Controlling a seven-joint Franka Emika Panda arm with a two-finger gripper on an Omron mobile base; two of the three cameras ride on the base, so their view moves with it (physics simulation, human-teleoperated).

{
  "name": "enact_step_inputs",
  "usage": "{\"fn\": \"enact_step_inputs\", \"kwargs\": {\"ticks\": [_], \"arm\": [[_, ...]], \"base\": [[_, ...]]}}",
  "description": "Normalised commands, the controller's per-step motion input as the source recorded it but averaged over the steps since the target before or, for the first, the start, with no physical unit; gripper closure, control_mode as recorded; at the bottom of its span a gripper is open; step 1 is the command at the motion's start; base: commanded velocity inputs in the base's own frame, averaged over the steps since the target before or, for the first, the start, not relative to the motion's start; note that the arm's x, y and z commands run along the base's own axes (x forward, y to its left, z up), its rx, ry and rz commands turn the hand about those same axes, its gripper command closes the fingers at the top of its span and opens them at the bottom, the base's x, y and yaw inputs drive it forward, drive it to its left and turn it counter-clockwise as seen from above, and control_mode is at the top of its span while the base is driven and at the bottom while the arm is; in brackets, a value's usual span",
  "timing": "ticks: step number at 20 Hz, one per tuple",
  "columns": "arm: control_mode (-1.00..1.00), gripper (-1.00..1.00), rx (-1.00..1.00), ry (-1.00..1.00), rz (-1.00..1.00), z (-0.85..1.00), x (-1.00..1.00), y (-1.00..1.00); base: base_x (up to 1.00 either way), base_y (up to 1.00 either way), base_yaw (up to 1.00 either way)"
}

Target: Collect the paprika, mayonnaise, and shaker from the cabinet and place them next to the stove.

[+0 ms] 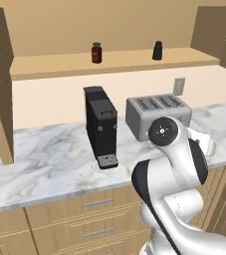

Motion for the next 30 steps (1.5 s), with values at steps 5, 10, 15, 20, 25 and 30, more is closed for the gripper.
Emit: {"fn": "enact_step_inputs", "kwargs": {"ticks": [5, 10, 15, 20, 25, 30], "arm": [[1.0, -1.0, 0.0, 0.0, 0.0, 0.0, 0.0, 0.0], [1.0, -1.0, 0.0, 0.0, 0.0, 0.0, 0.0, 0.0], [-1.0, -1.0, 0.15, -0.07, 0.12, 0.19, 0.39, -0.07], [-1.0, -1.0, 0.2, -0.14, 0.25, 0.53, 0.64, 0.0], [-1.0, -1.0, 0.08, -0.21, 0.18, 0.69, 0.46, 0.0], [-1.0, -1.0, -0.02, -0.15, 0.03, 0.55, 0.32, -0.2]], "base": [[0.71, -0.05, 0.11], [0.77, -0.01, 0.12], [0.31, -0.03, 0.06], [0.0, 0.0, 0.0], [0.0, 0.0, 0.0], [0.0, 0.0, 0.0]]}}
